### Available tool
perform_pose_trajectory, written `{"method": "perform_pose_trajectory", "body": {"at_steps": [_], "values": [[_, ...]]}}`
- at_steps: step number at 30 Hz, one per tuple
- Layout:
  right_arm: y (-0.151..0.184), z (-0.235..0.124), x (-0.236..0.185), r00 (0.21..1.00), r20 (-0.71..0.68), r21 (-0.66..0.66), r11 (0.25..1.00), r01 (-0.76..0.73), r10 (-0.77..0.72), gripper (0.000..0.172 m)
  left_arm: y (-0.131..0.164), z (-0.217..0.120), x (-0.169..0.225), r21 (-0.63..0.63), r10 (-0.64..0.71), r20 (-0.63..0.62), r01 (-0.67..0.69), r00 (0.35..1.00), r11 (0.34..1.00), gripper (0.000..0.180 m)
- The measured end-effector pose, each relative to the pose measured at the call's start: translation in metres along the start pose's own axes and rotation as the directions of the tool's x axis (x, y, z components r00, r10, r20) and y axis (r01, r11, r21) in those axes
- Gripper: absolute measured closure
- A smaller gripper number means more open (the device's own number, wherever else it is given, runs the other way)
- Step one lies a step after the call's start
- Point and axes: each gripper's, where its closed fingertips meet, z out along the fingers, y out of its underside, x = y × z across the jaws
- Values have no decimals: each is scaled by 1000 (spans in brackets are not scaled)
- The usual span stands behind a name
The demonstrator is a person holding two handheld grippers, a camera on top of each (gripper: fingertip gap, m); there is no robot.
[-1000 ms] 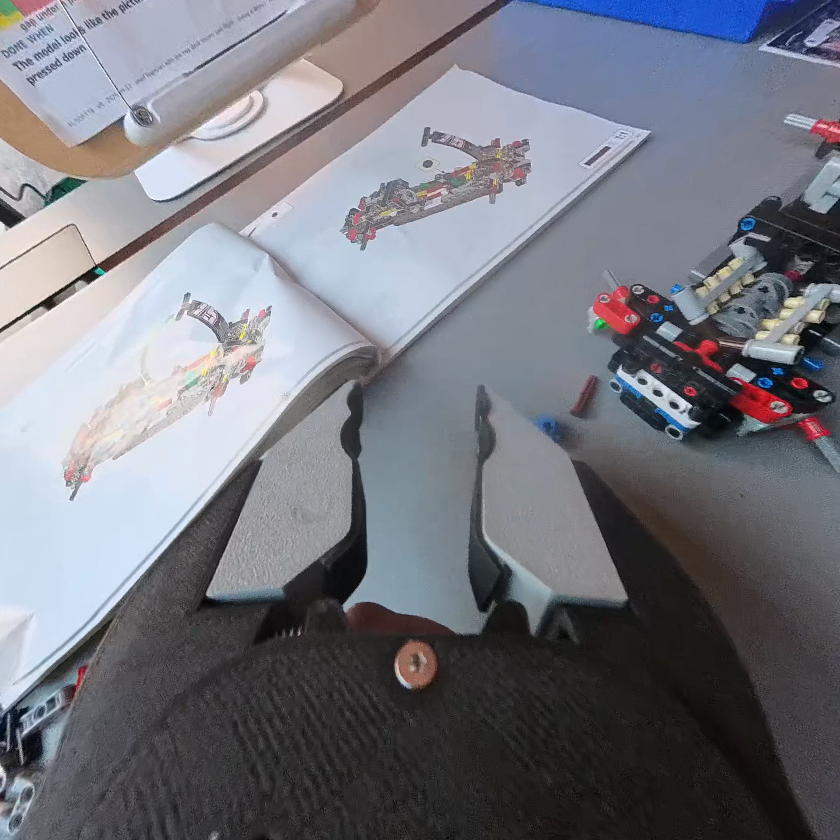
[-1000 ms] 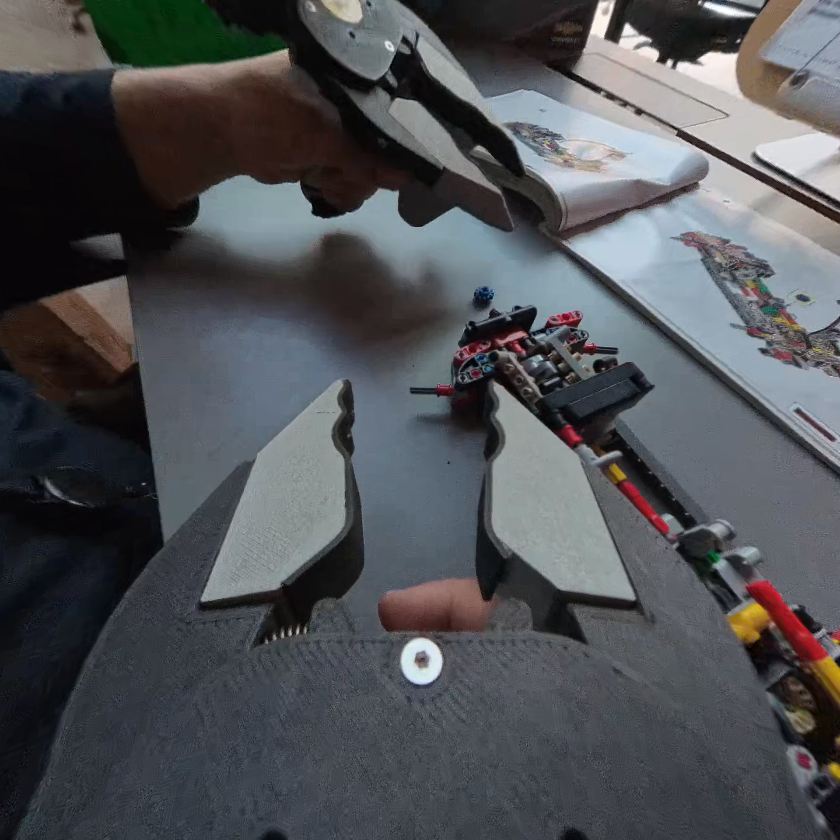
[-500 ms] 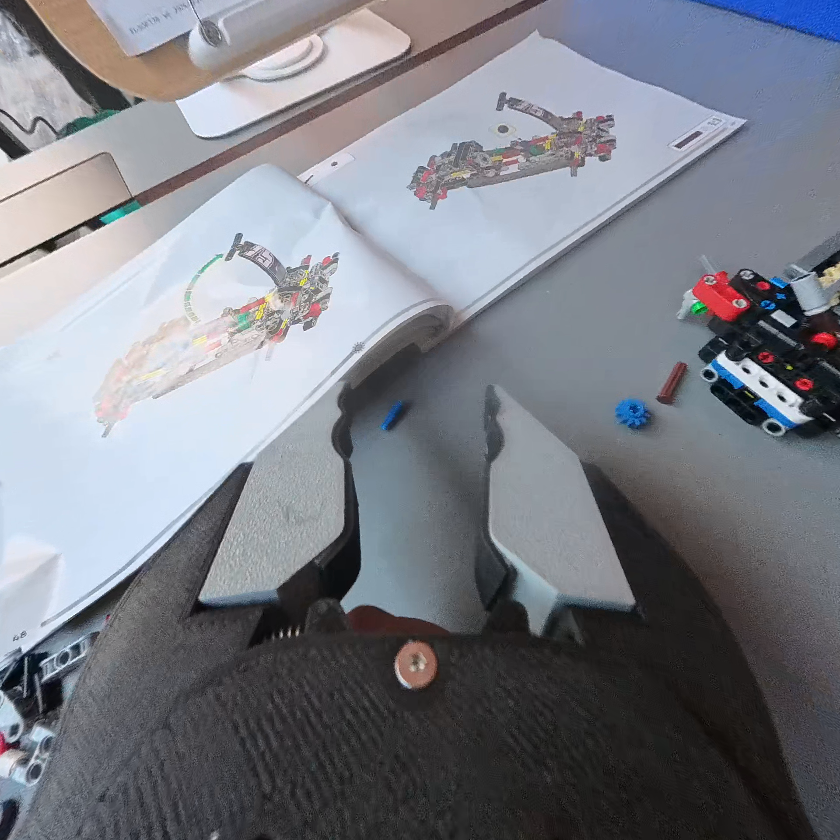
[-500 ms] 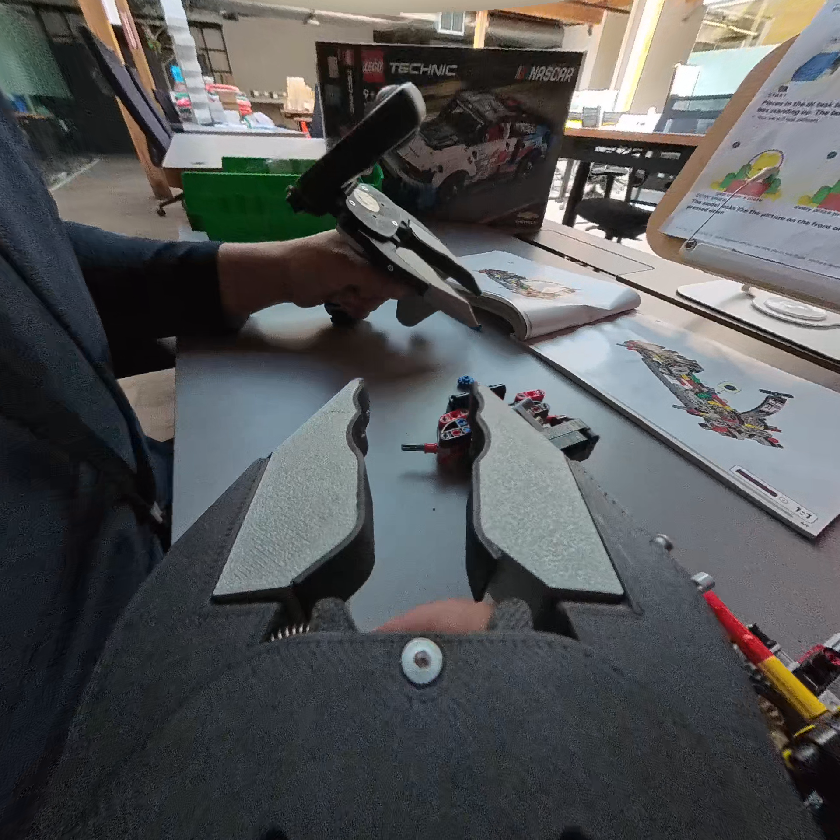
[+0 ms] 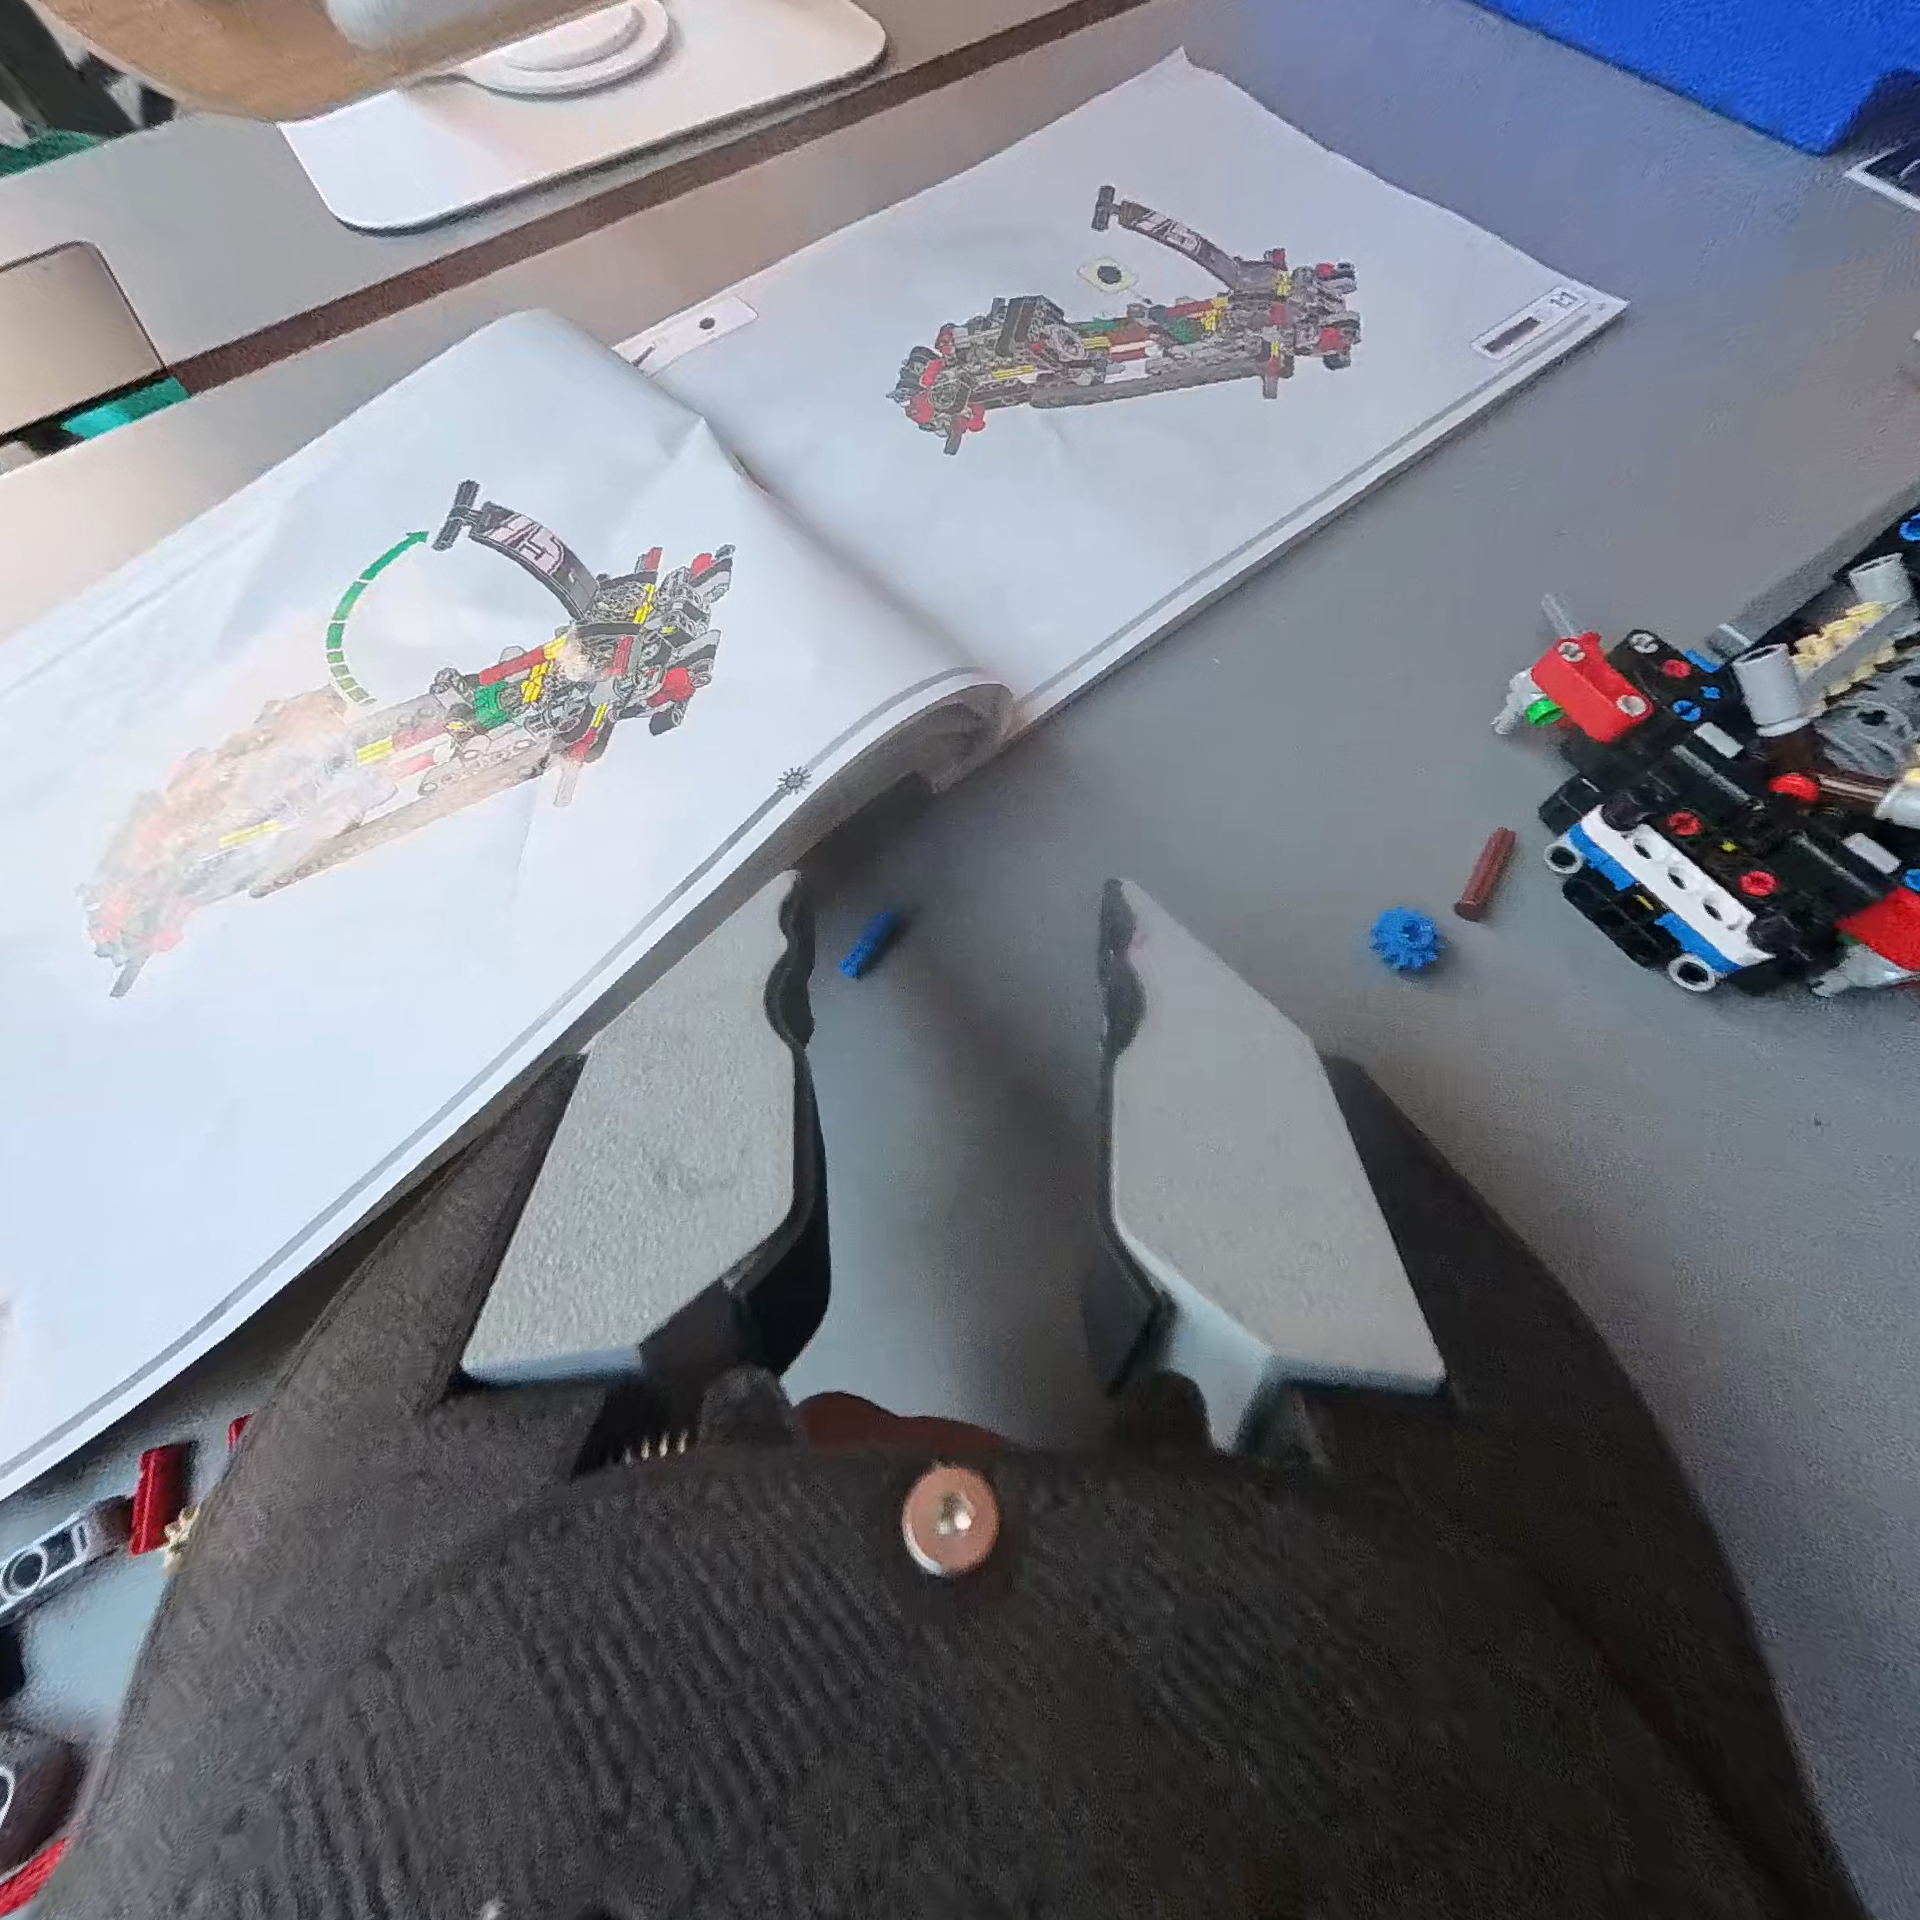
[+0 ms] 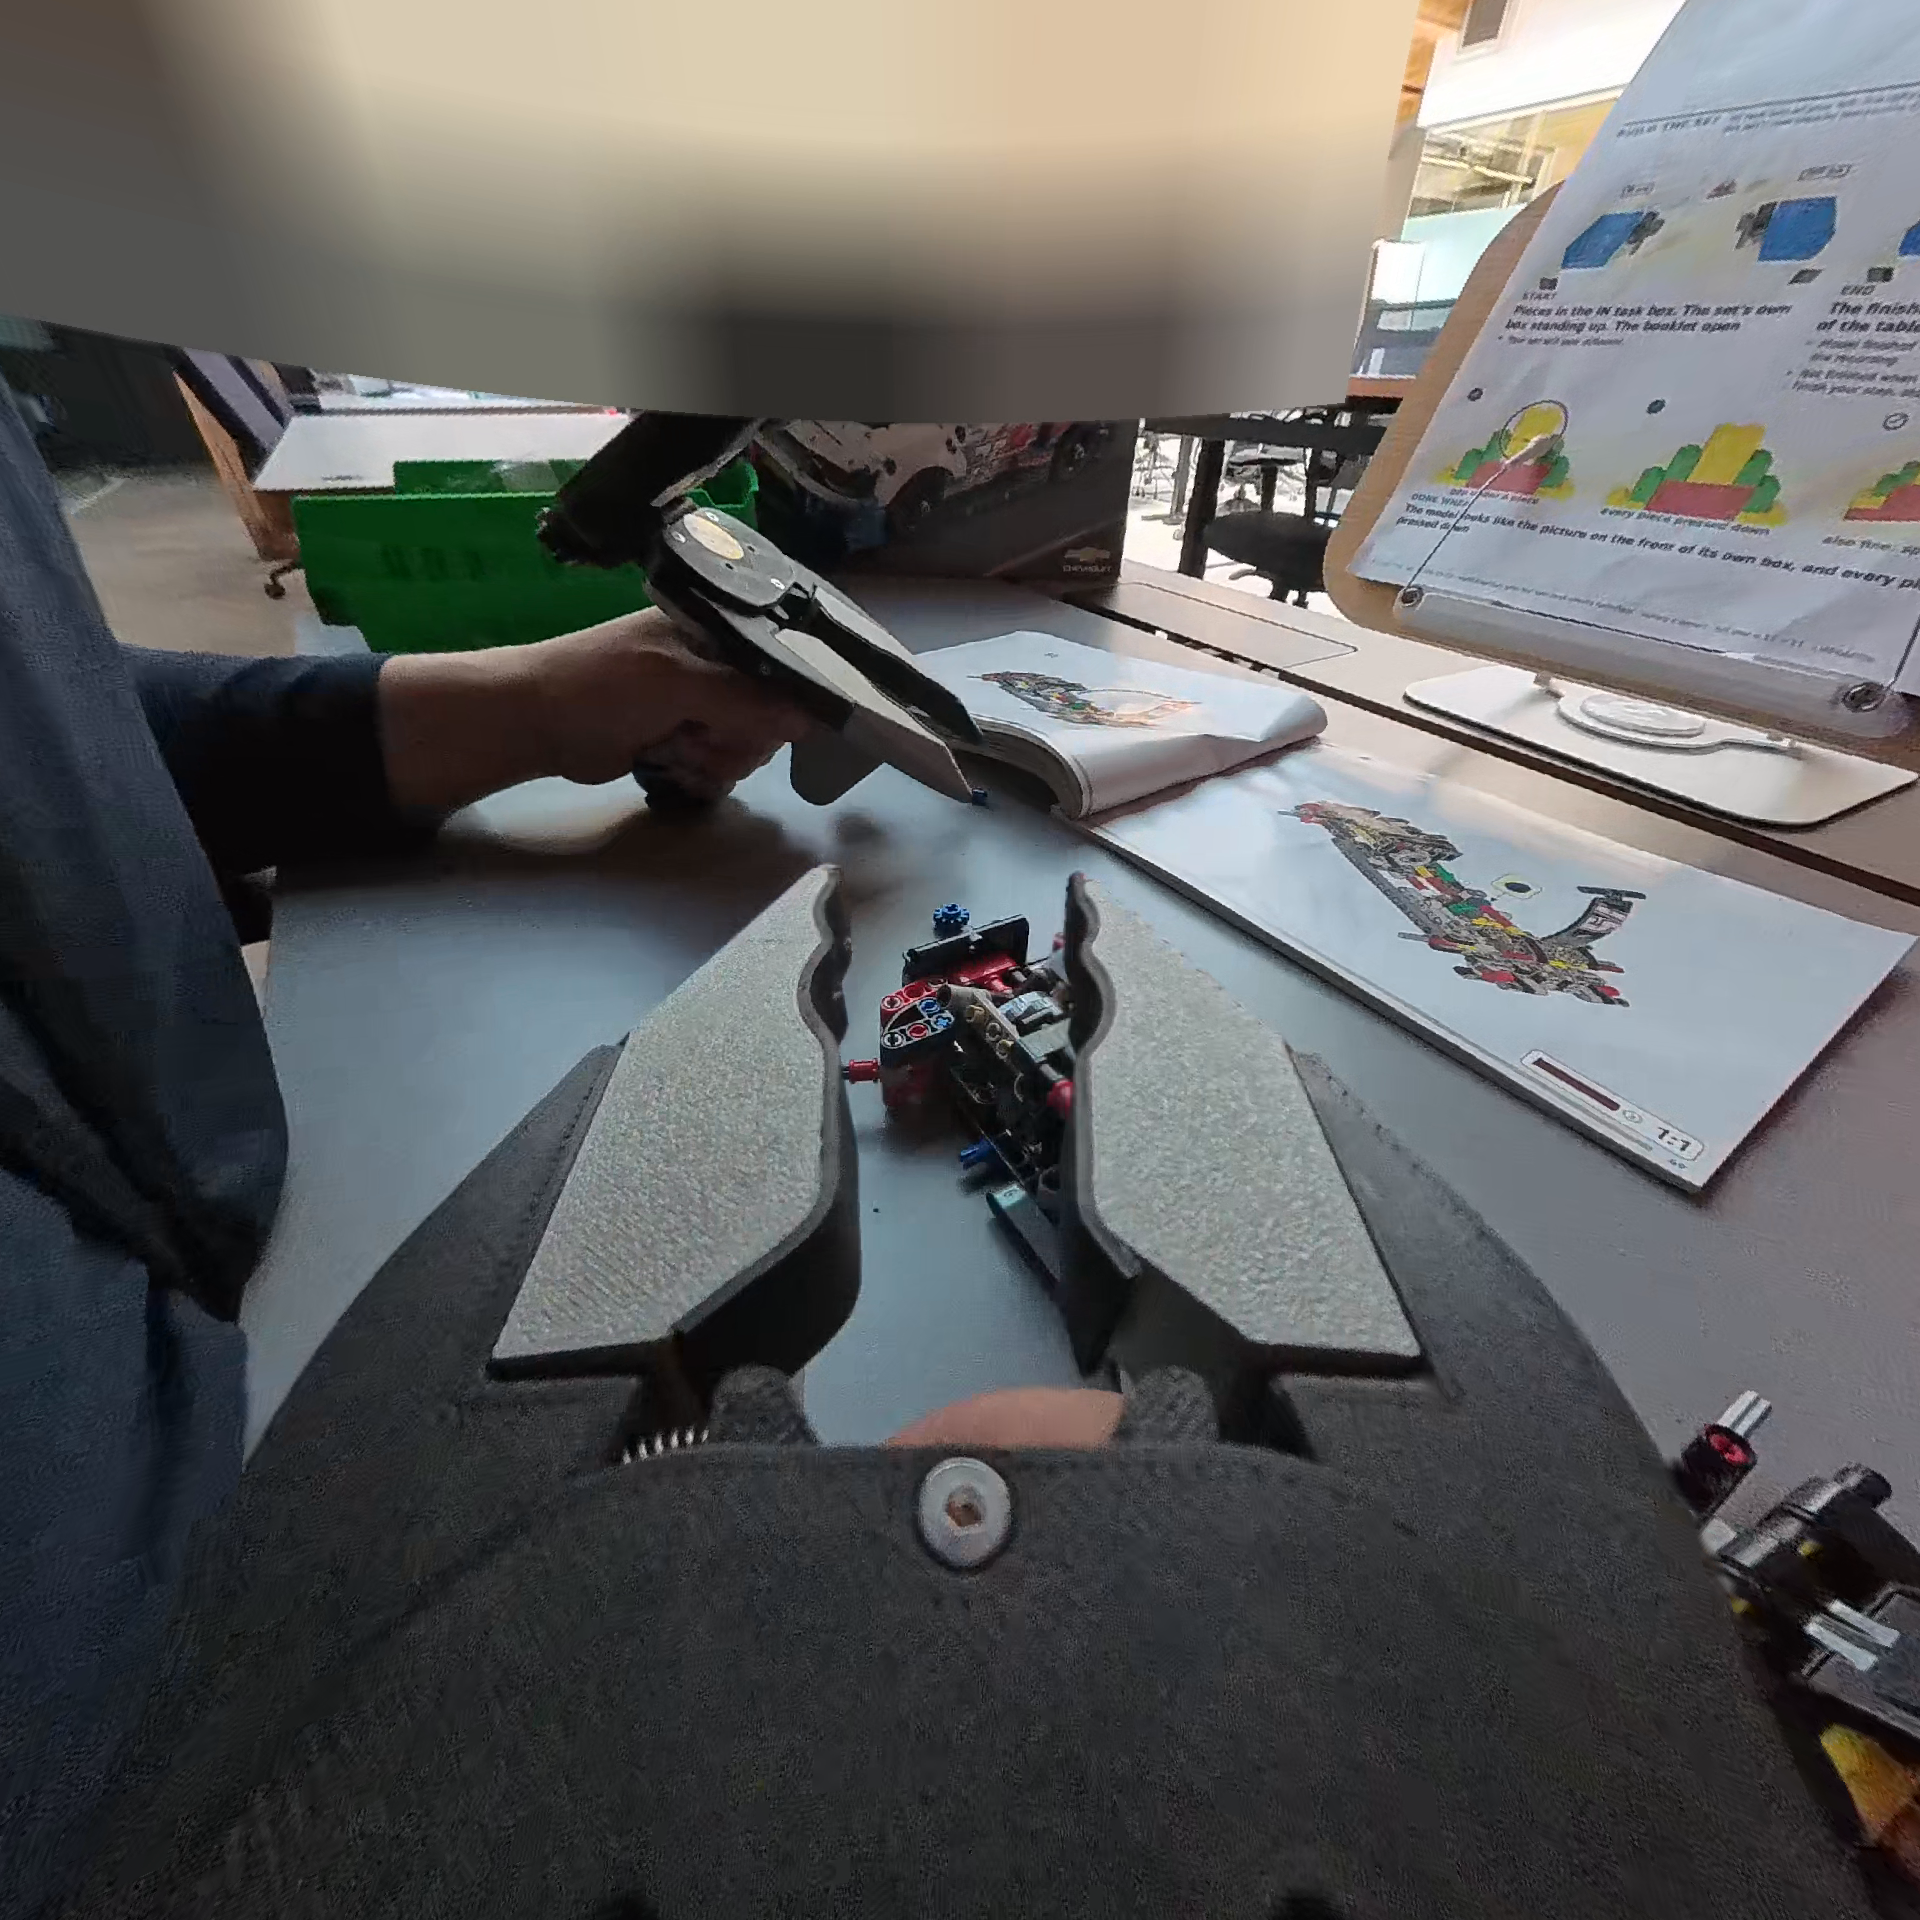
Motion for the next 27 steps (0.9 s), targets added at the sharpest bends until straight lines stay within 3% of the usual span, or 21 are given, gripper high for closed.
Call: {"method": "perform_pose_trajectory", "body": {"at_steps": [3,7,10,15,19,27], "values": [[-2,-1,2,1000,-9,11,1000,-7,7,134,0,0,6,-1,34,-21,-34,999,999,127],[-5,-4,5,1000,-15,33,999,-23,24,136,5,1,31,-16,125,-148,-129,981,992,129],[-9,-8,9,999,-41,54,998,-24,26,138,8,-1,49,-4,219,-219,-226,951,974,141],[-21,-28,25,988,-116,139,987,-84,101,139,19,2,62,-41,339,-226,-357,913,933,137],[-28,-59,39,967,-197,216,969,-117,161,139,21,-1,69,-28,378,-238,-395,895,918,145],[4,-78,37,966,-251,22,998,-57,61,134,24,-1,70,-58,298,-296,-329,908,943,139]]}}
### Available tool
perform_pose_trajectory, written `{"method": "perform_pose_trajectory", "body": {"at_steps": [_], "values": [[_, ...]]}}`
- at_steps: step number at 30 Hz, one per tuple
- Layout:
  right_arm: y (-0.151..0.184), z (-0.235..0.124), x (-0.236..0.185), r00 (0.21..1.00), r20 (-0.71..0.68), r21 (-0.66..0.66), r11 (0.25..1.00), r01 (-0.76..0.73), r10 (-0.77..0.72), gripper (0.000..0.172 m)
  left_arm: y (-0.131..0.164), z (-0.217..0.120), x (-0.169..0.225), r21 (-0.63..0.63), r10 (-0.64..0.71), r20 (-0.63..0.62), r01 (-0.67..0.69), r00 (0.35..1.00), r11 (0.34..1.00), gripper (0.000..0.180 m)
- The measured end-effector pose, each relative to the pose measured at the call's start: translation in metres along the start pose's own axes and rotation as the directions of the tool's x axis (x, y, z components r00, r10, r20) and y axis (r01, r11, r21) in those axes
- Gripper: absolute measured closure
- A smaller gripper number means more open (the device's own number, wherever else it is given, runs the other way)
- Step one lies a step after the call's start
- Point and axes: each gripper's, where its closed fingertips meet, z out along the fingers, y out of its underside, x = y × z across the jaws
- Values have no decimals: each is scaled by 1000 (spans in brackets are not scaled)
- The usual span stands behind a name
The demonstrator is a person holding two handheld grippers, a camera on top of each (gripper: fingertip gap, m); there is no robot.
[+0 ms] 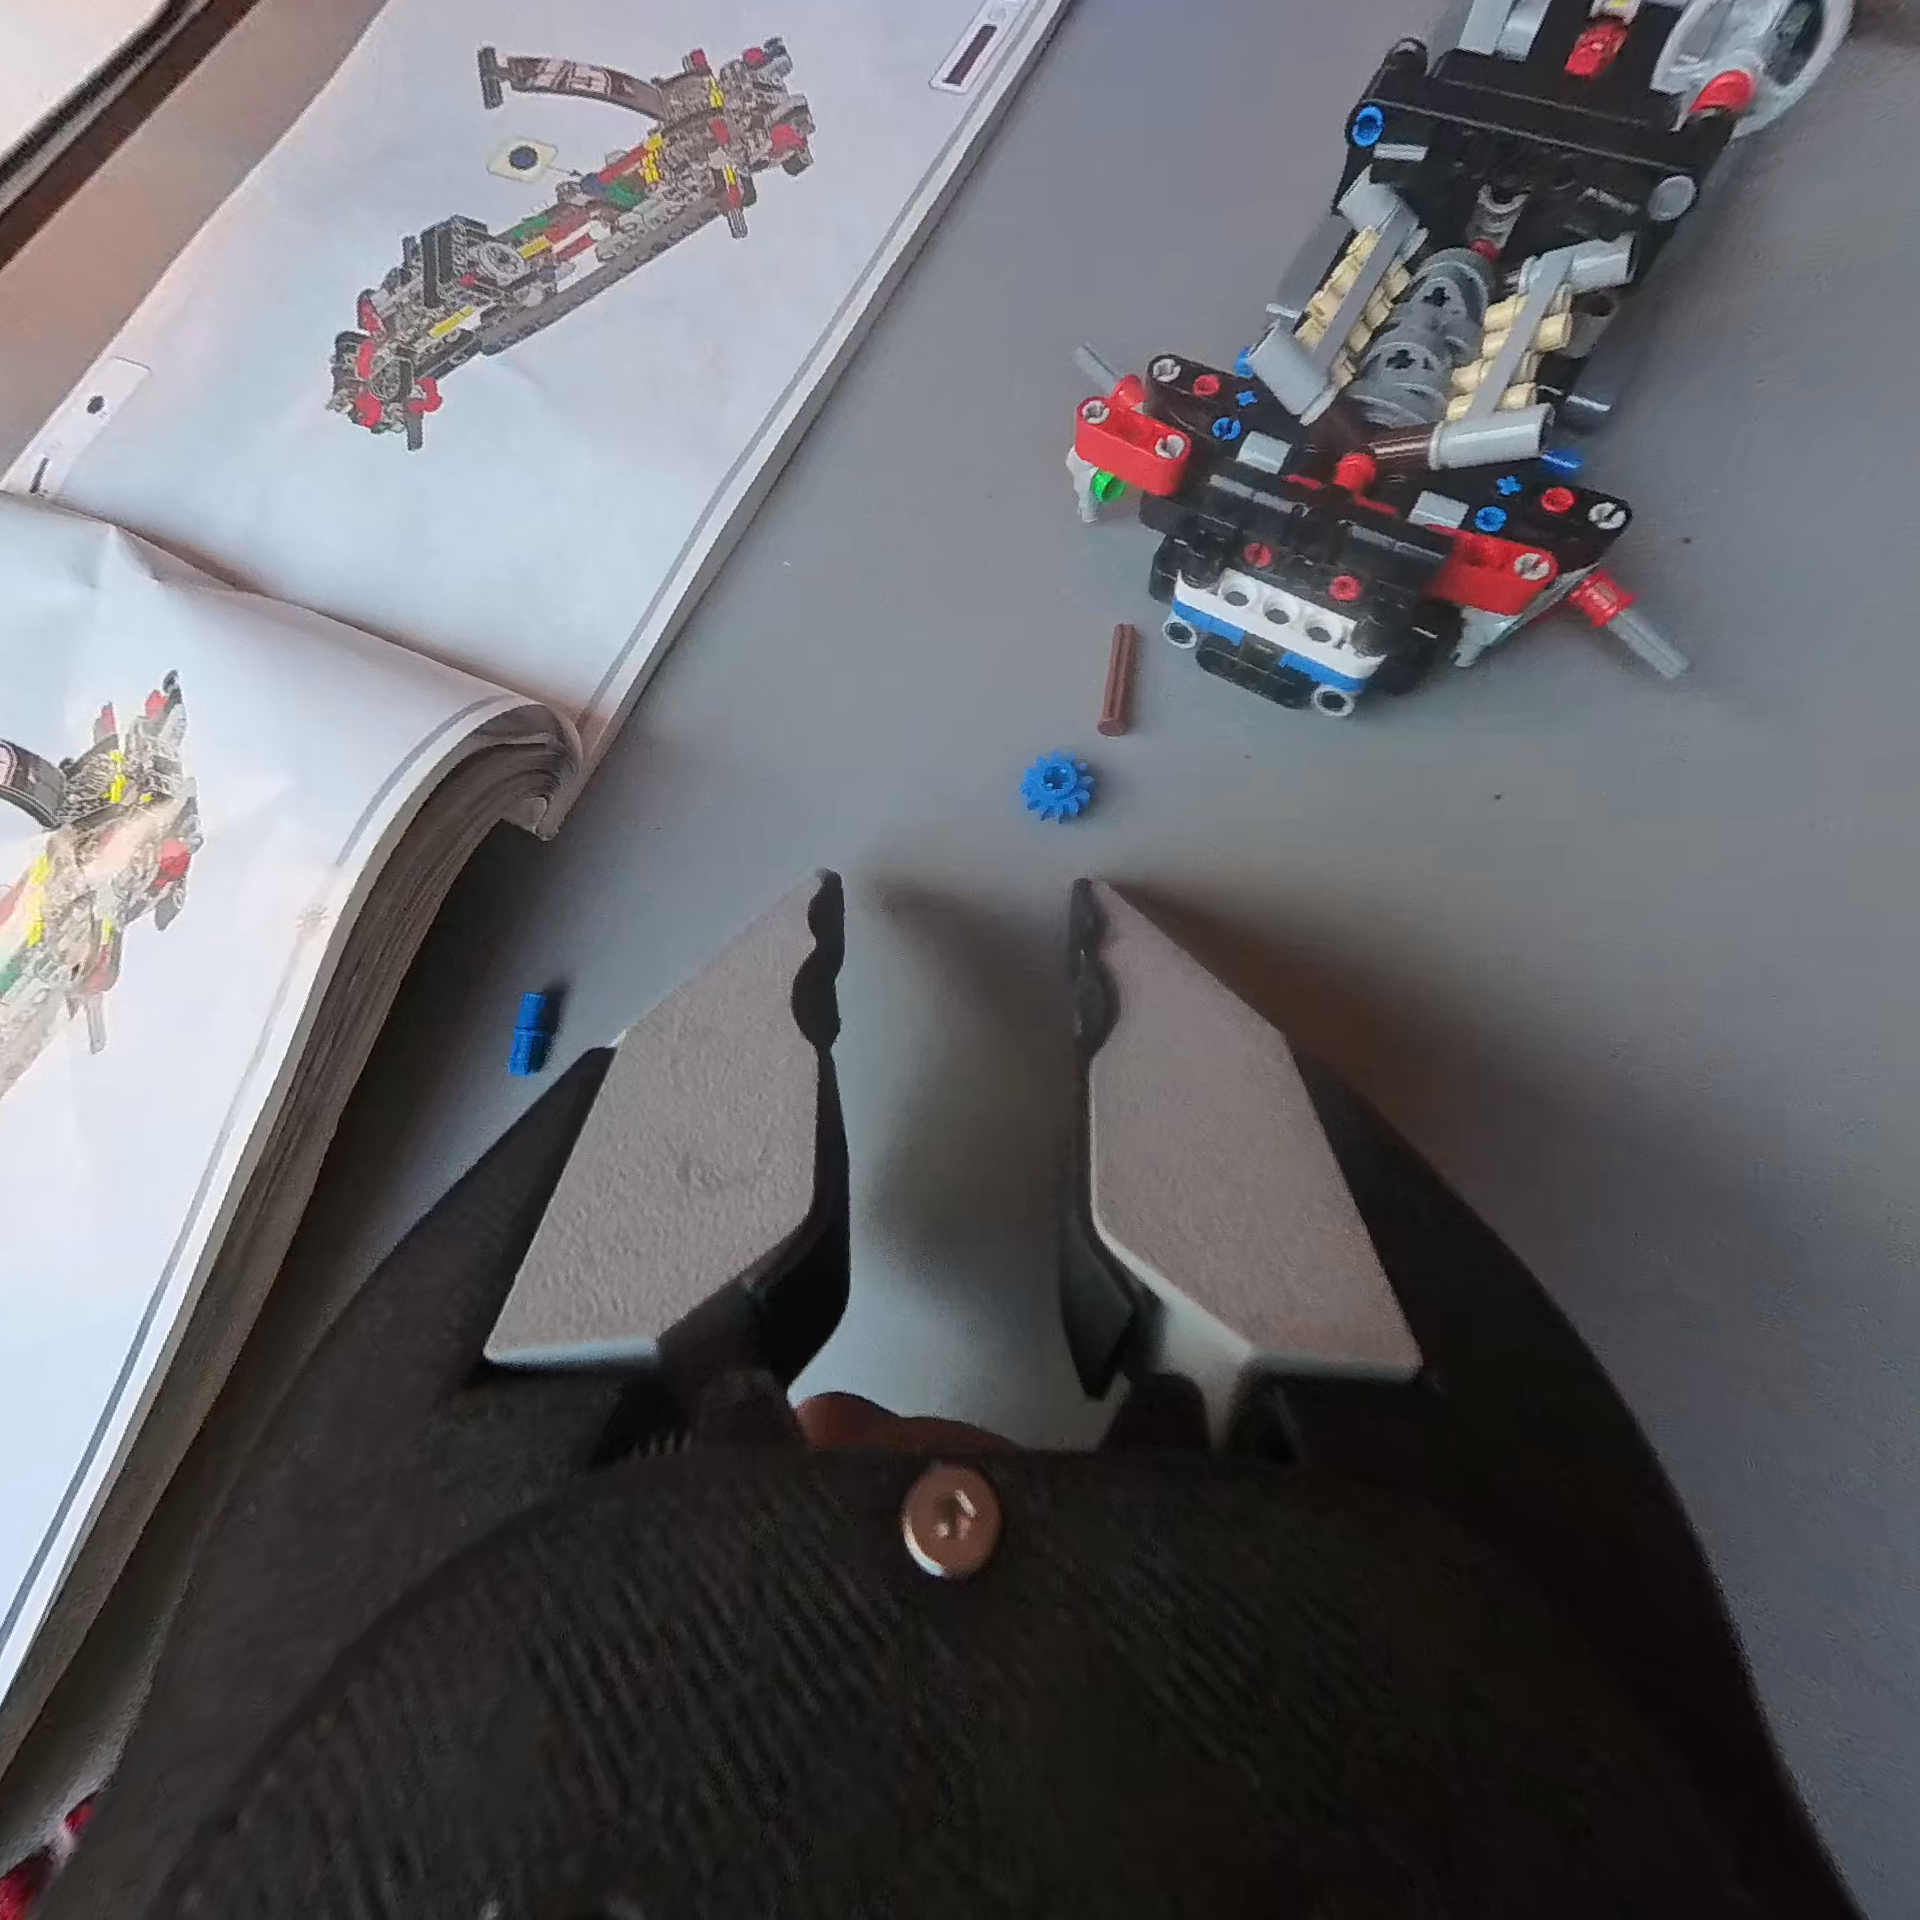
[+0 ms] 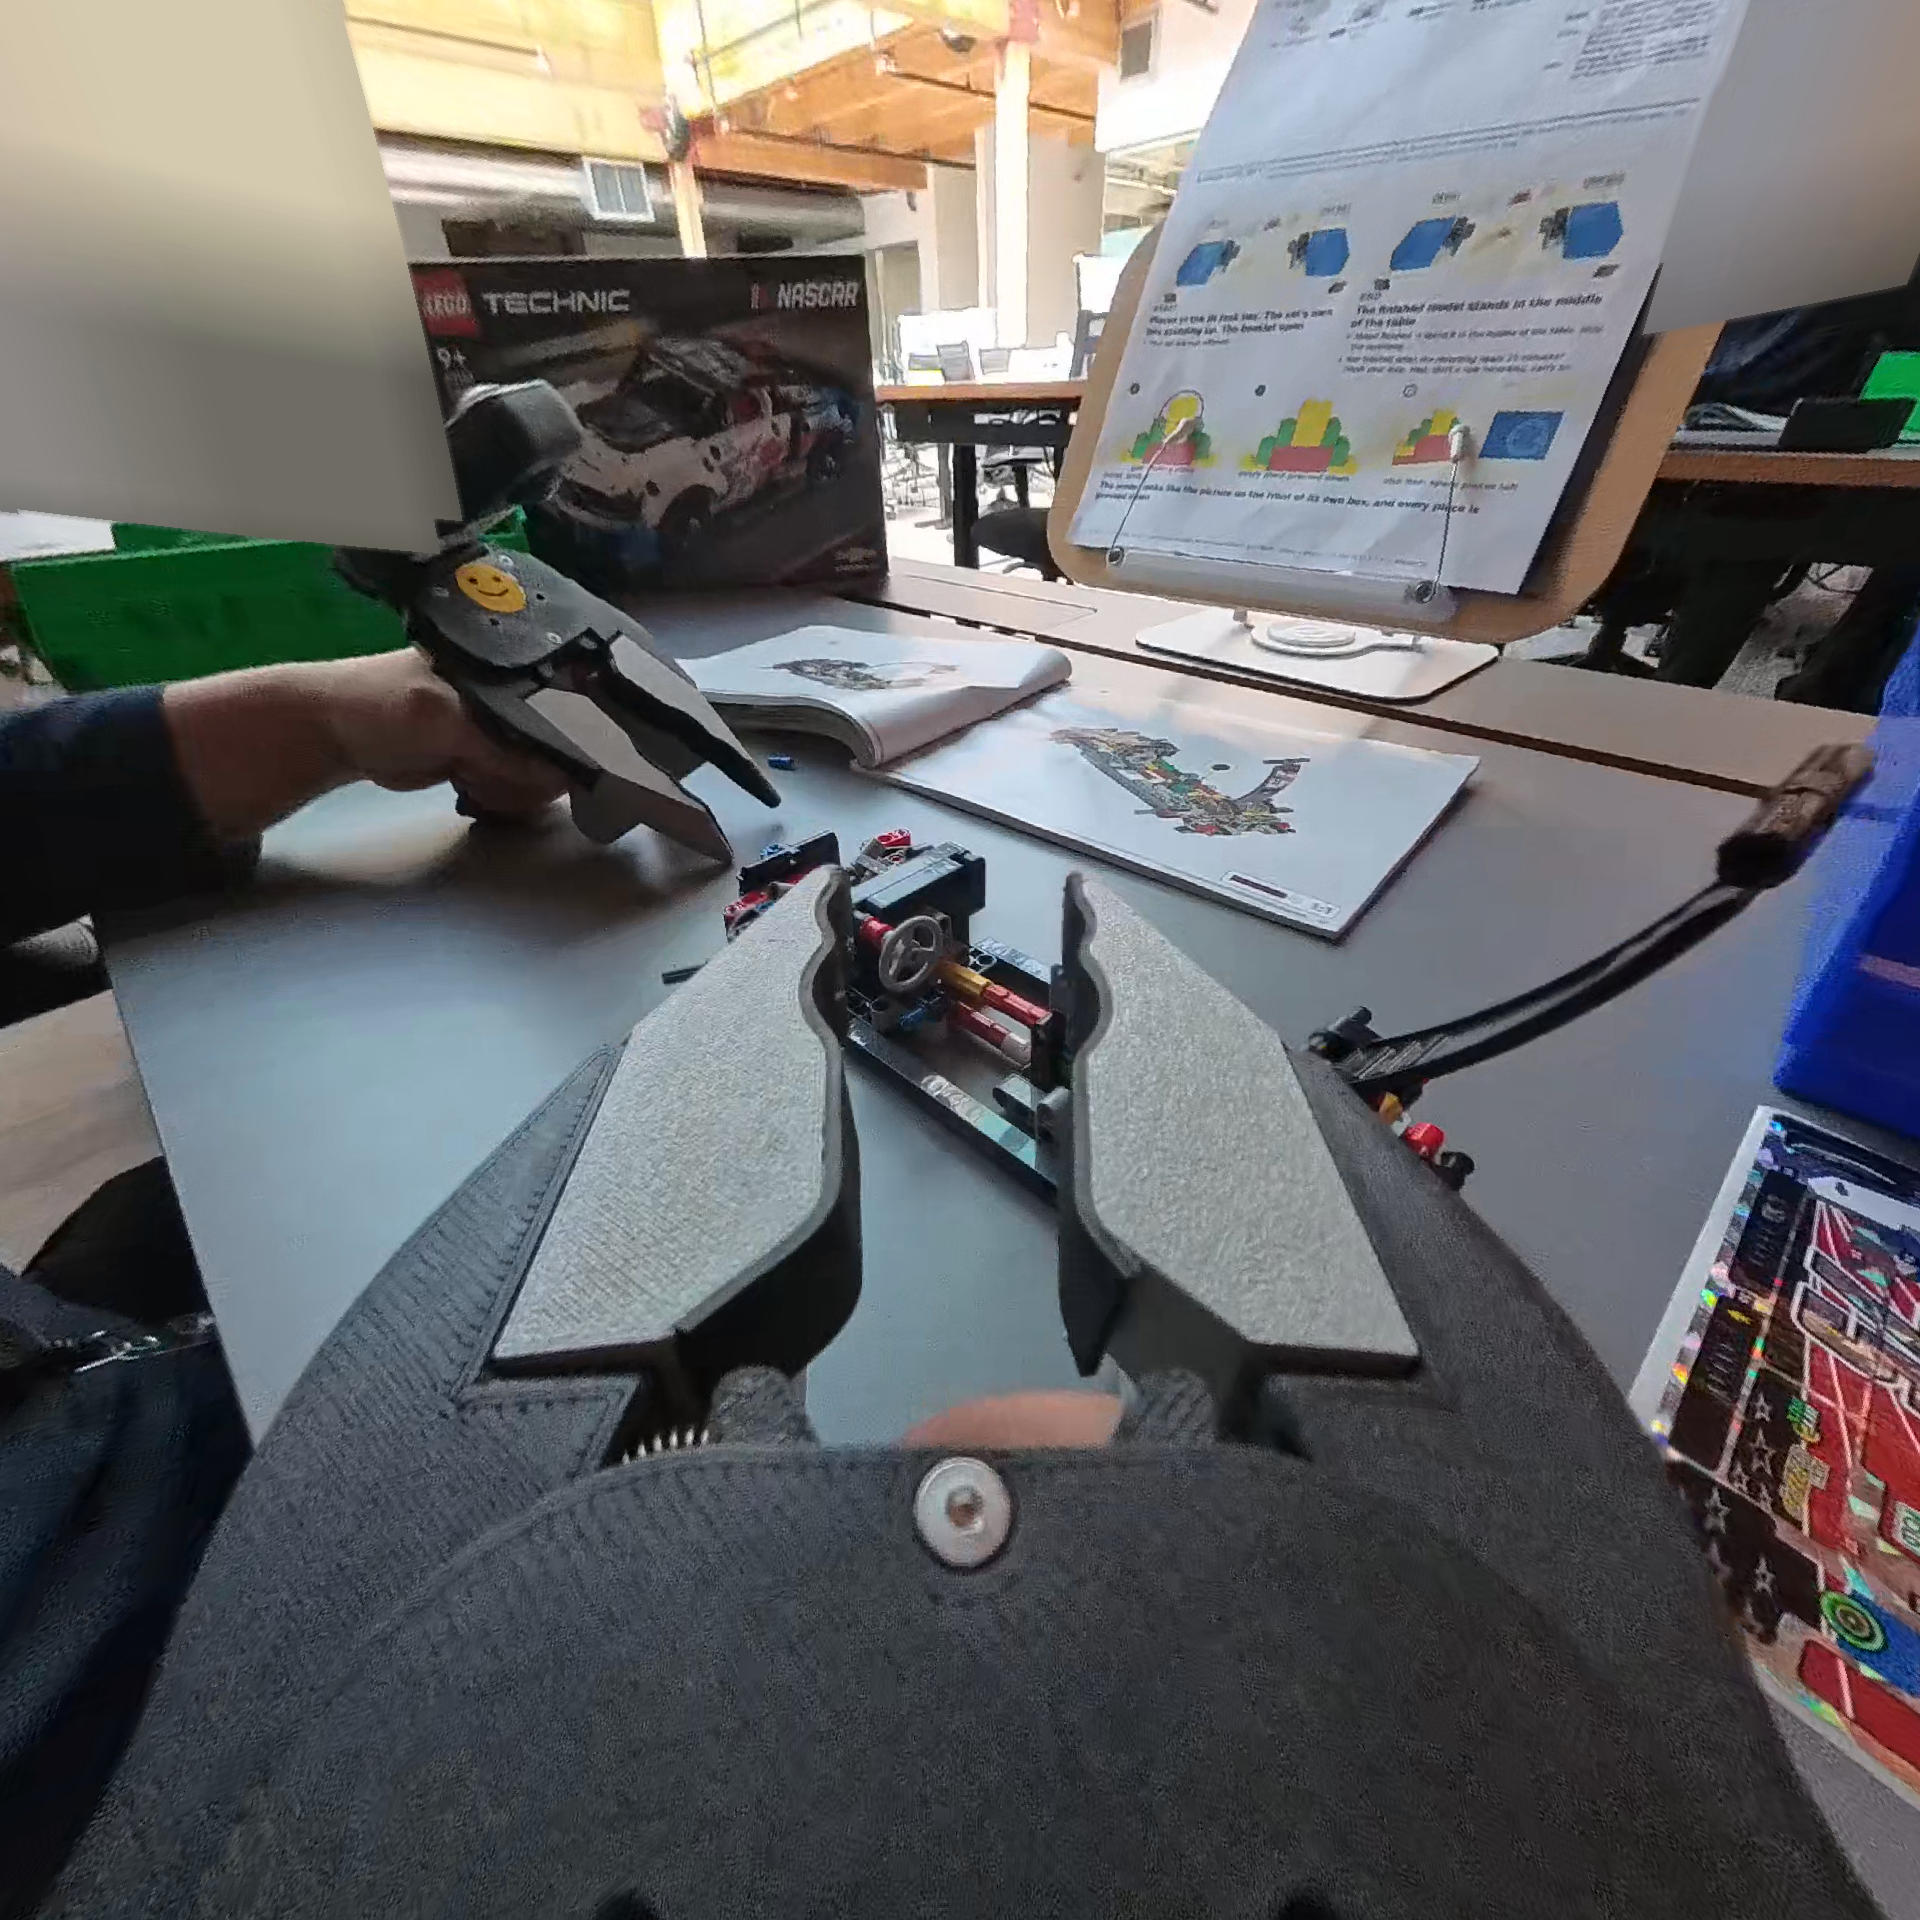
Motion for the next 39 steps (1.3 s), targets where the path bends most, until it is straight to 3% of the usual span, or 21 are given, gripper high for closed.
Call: {"method": "perform_pose_trajectory", "body": {"at_steps": [13,22,26,29,33,39], "values": [[3,8,-4,999,35,-16,1000,7,-6,139,-3,5,1,-7,-36,-33,36,999,999,141],[4,12,-7,999,50,-28,999,16,-15,140,-17,18,21,3,27,-103,-27,994,1000,148],[4,12,-6,999,49,-32,999,12,-10,141,-27,28,30,5,48,-138,-47,989,999,159],[4,12,-6,999,45,-28,1000,12,-11,141,-30,32,34,3,67,-149,-67,987,998,179],[3,11,-6,999,40,-25,1000,14,-13,142,-31,33,29,1,87,-85,-87,993,996,179],[1,9,-3,1000,23,-9,1000,19,-19,144,-39,26,14,65,1,-30,0,1000,998,180]]}}
